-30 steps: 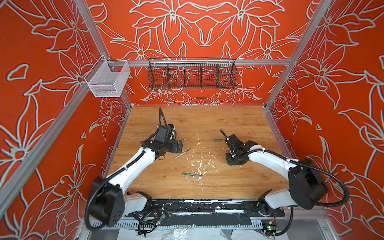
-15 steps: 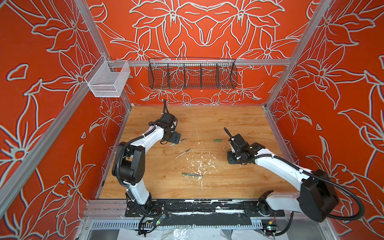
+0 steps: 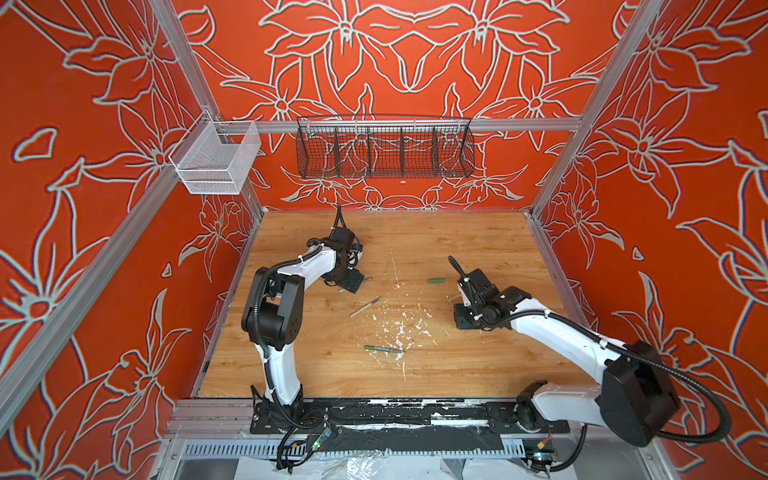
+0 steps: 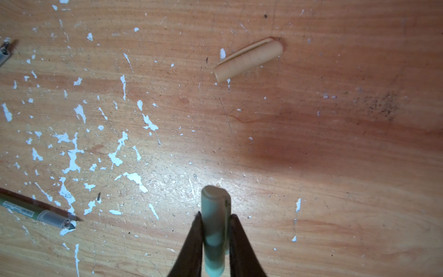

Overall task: Insert the pens into the pen caps
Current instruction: 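Move the left gripper over the pale fountain pen and lower toward it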

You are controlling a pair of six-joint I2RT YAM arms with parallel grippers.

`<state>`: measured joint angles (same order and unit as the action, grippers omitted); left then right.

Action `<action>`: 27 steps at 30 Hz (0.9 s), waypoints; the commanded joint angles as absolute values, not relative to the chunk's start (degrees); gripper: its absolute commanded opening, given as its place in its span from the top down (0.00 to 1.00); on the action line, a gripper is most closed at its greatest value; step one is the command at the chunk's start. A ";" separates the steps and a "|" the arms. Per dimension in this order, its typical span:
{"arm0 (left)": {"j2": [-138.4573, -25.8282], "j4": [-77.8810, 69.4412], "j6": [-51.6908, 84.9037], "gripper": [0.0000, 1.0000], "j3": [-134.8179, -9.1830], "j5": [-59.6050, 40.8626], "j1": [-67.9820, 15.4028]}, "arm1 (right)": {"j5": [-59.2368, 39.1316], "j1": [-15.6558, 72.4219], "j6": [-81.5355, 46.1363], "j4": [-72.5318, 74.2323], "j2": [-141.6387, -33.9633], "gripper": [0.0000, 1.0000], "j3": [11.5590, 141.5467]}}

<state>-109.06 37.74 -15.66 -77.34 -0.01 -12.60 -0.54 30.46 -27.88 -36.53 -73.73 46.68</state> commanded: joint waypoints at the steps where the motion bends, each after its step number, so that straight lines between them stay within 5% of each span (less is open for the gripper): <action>1: -108.53 39.33 -17.93 0.10 -77.70 -0.77 -12.66 | -0.53 30.20 -29.36 -36.66 -72.48 0.80 45.53; 23: -114.04 37.19 -14.60 0.15 -81.01 1.10 -12.83 | -0.27 30.18 -29.92 -35.48 -73.29 0.79 45.35; 27: -115.38 39.91 -14.04 0.24 -83.12 -0.69 -12.83 | -0.48 30.23 -29.79 -35.22 -73.57 0.79 45.42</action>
<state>-113.99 37.78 -14.63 -80.99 0.10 -12.71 -0.51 30.46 -28.99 -35.40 -73.47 46.11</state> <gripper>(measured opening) 0.772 0.211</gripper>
